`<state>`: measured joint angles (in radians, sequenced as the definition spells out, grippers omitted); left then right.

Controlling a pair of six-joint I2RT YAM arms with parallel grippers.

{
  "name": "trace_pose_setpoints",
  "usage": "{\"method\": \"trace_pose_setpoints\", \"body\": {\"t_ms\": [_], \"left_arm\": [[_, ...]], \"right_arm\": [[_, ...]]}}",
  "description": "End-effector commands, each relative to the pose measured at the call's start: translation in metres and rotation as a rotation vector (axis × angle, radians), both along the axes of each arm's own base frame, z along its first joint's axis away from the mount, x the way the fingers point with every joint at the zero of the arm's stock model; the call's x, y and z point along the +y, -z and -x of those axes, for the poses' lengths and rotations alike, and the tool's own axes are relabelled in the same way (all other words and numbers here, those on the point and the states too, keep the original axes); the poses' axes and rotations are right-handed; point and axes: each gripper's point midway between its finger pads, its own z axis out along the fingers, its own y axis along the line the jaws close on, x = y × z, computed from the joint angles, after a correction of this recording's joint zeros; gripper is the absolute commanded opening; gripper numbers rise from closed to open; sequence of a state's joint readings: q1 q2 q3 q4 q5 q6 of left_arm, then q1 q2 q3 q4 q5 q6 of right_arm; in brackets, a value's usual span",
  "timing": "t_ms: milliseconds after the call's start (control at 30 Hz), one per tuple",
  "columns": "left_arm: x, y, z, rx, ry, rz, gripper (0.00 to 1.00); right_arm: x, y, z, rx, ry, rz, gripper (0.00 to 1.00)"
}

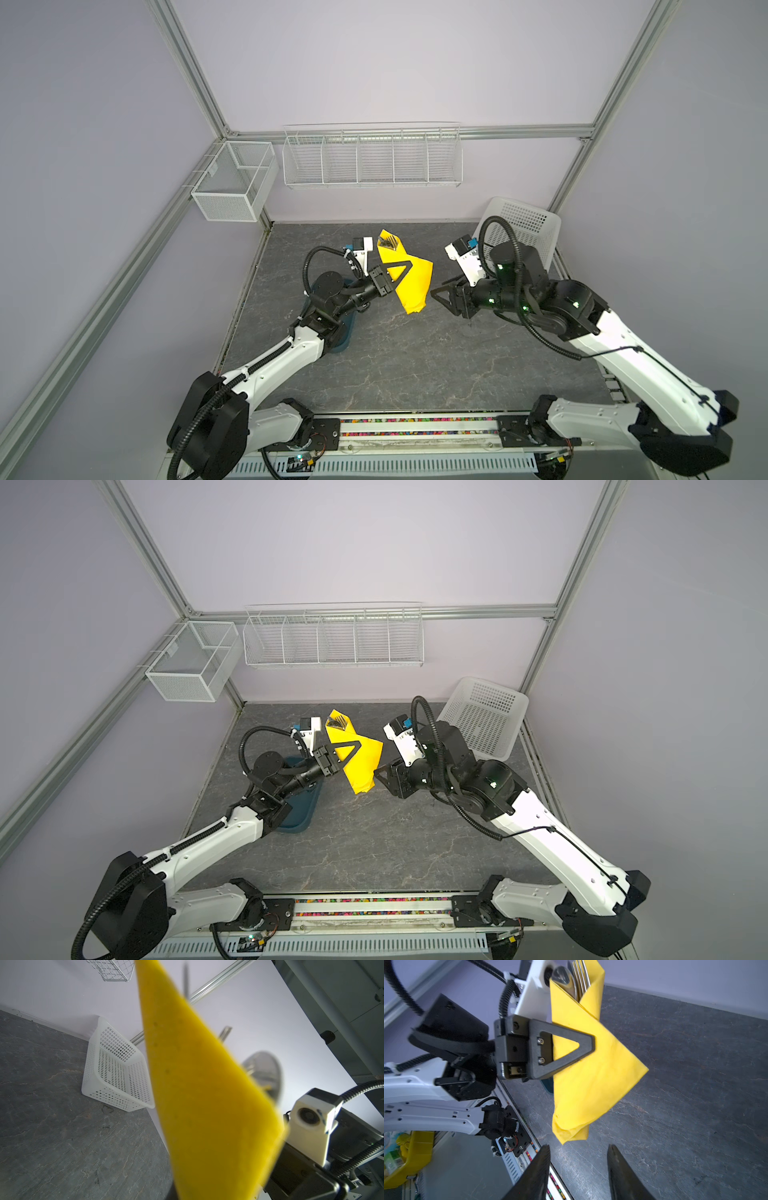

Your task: Place the utensils on the paper napkin and roll it up

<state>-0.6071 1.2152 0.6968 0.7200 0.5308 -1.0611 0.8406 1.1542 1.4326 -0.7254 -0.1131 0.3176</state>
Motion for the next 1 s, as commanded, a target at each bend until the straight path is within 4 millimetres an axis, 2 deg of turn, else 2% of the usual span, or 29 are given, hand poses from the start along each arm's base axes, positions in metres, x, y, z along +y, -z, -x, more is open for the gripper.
{"method": "trace_pose_setpoints", "body": {"t_ms": [0, 100, 300, 433, 667, 967], "left_arm": [[0.005, -0.028, 0.006, -0.079, -0.008, 0.050, 0.00], [0.005, -0.029, 0.006, -0.081, -0.004, 0.051, 0.00], [0.005, -0.031, 0.008, -0.084, 0.002, 0.052, 0.00], [0.004, -0.033, 0.010, -0.084, 0.014, 0.054, 0.00], [0.005, -0.034, 0.012, -0.083, 0.020, 0.059, 0.00], [0.005, -0.038, 0.015, -0.070, 0.041, 0.089, 0.00]], "right_arm": [[0.018, -0.021, 0.003, -0.023, -0.059, -0.104, 0.48], [0.032, -0.022, 0.002, 0.003, -0.102, -0.126, 0.48], [0.051, -0.002, -0.010, 0.040, -0.120, -0.100, 0.51], [0.050, 0.016, -0.022, 0.044, -0.075, -0.031, 0.52], [0.052, 0.038, -0.024, 0.082, -0.081, 0.025, 0.52], [0.058, 0.045, -0.017, 0.117, -0.155, 0.016, 0.53]]}}
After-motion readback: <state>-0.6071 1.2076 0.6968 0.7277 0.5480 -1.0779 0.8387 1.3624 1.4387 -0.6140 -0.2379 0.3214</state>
